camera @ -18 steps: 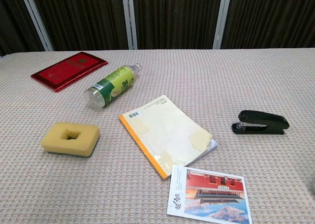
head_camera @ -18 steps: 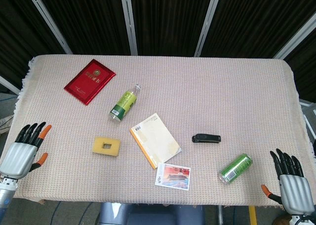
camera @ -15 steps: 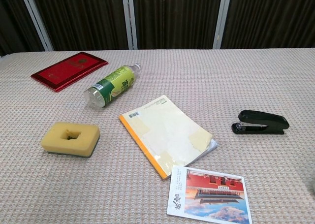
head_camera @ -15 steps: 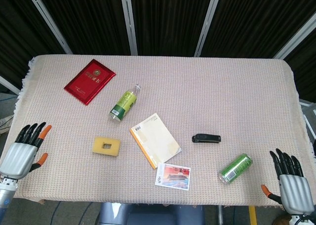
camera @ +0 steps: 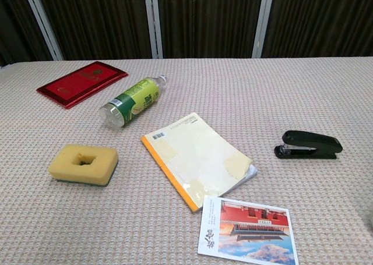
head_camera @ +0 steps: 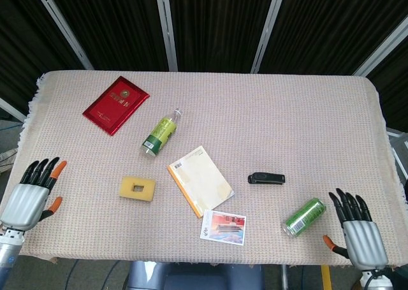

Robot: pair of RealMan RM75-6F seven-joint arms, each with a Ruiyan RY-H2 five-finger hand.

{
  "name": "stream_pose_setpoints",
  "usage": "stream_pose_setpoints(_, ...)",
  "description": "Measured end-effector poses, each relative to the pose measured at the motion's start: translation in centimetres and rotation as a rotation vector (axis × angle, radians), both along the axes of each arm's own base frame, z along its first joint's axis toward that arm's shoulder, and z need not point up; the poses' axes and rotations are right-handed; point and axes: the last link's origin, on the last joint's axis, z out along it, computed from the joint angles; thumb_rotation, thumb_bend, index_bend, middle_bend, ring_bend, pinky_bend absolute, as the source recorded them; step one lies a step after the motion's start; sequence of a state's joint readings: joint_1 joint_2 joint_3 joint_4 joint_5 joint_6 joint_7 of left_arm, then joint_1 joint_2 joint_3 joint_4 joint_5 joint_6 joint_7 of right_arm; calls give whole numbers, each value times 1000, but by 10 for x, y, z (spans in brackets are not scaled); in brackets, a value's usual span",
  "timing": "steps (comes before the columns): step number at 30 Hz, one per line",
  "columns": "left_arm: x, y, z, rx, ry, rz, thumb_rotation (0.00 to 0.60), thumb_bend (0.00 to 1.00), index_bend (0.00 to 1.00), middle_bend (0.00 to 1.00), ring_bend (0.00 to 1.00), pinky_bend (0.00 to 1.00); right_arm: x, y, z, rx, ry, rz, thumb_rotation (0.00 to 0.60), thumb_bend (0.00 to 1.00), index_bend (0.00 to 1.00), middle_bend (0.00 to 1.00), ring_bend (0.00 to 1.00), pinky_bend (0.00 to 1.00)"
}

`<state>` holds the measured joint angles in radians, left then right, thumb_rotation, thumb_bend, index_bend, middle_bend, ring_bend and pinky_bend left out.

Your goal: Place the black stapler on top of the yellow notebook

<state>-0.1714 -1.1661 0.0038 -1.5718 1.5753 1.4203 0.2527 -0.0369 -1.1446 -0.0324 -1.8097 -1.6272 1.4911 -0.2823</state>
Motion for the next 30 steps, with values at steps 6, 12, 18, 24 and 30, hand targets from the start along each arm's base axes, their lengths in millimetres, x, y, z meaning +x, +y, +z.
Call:
stream_pose_setpoints(6, 3, 7, -3, 18, -6, -43, 600, 364, 0, 0, 0, 90, 18, -24, -18, 24, 20, 75, 600, 156, 177, 98, 21, 172)
stream_pose_setpoints(12, 4, 18, -9, 24, -11, -70, 600, 367, 0, 0, 0, 97, 47, -55, -46, 28, 9, 155, 600, 165, 264, 164, 94, 255)
stream_pose_setpoints(18, 1, 23, -16, -1, -7, -65, 600, 368, 0, 0, 0, 98, 57, -82, -72, 86, -2, 148, 600, 173, 285, 178, 114, 266)
stream_pose_setpoints(24, 1, 26, -16, 8, -4, -62, 600, 368, 0, 0, 0, 98, 55, -112, -94, 147, 2, 130, 600, 191, 315, 204, 142, 276)
stream_pose_setpoints(30, -1, 29, -19, 5, 7, -46, 600, 368, 0, 0, 0, 99, 50, -138, -107, 192, -25, 123, 600, 193, 315, 205, 142, 276)
